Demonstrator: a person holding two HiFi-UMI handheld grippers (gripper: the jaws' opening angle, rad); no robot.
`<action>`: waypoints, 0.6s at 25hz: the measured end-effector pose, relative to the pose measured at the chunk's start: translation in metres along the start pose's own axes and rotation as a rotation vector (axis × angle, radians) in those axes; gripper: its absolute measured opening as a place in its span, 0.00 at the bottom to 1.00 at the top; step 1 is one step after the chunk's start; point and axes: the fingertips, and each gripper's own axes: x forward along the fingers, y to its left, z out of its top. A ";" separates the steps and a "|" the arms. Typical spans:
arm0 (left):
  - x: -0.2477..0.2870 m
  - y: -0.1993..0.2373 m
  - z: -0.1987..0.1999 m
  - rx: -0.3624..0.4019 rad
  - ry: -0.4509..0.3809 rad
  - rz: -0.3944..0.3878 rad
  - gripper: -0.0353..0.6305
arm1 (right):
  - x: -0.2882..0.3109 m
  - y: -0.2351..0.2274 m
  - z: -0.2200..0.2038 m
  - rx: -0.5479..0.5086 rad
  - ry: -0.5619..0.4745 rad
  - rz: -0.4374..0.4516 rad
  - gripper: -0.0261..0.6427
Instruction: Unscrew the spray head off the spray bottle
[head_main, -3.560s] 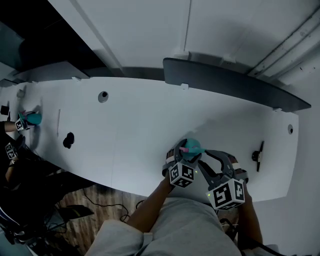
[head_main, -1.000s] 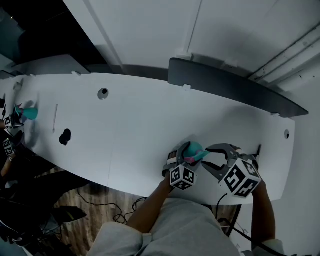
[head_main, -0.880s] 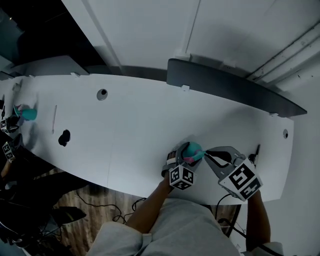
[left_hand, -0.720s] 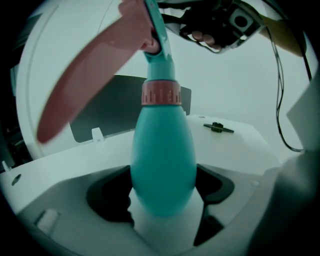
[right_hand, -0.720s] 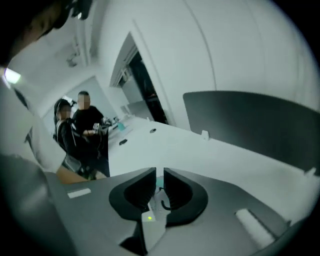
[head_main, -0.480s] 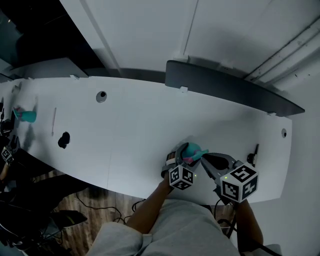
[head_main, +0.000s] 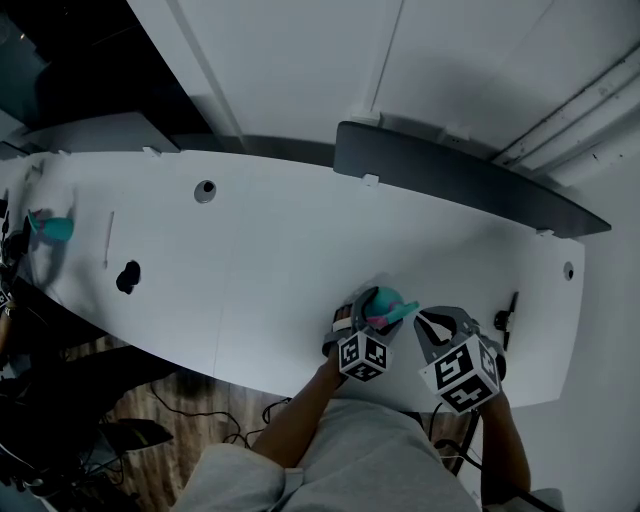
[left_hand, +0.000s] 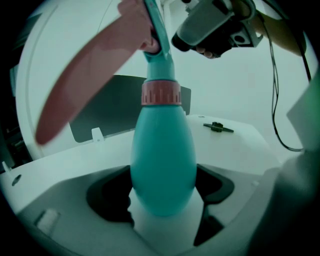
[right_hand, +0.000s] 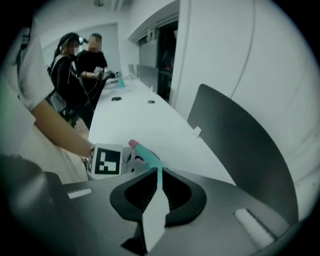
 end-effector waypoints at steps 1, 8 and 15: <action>0.000 0.000 0.000 0.000 0.000 0.000 0.62 | 0.003 0.002 -0.004 -0.036 0.029 0.000 0.10; 0.000 -0.001 0.000 -0.003 0.002 0.004 0.62 | 0.005 -0.009 0.004 0.515 -0.130 0.178 0.14; -0.002 0.000 -0.001 -0.004 0.002 0.008 0.62 | 0.013 -0.030 0.000 0.933 -0.264 0.213 0.22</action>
